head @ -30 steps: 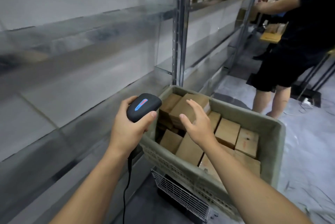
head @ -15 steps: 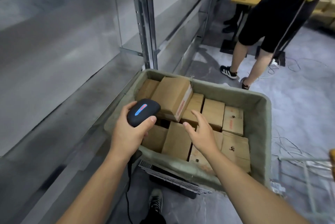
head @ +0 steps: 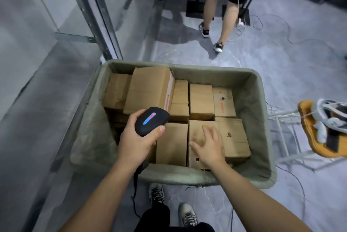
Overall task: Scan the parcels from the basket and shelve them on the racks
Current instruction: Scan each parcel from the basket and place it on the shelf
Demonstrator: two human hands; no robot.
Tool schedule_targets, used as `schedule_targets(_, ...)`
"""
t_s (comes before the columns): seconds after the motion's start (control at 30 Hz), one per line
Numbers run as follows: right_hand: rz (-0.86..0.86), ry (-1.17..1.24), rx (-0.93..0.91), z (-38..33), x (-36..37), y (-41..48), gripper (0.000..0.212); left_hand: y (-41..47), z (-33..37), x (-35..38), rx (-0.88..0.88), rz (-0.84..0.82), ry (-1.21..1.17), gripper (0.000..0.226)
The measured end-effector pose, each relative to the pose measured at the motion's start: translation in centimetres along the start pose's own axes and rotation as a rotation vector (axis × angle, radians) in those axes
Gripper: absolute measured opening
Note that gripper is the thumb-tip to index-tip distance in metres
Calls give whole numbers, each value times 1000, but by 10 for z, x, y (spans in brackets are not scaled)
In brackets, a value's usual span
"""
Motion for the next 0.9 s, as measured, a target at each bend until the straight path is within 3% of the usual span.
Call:
schedule_targets(0.17, -39, -141, 123, 3, 15, 3, 95, 19, -8, 0, -28, -47, 17, 56)
schedule_targets(0.43, -33, -163, 198, -5, 19, 10, 100, 31, 0, -5, -25, -88, -6, 58)
schedule_targets(0.9, 143, 15, 78, -26, -41, -11, 86, 33, 13, 1, 8, -140, -77, 65)
Point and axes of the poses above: each hand's wrist, its own y-axis towards the middle knuckle, its own x-axis out of the palm, z = x × y, the point moved 4 cm from there along y, towards the middle knuckle, and after that the axes turned 1 degree about y, right-handed, at the moved point
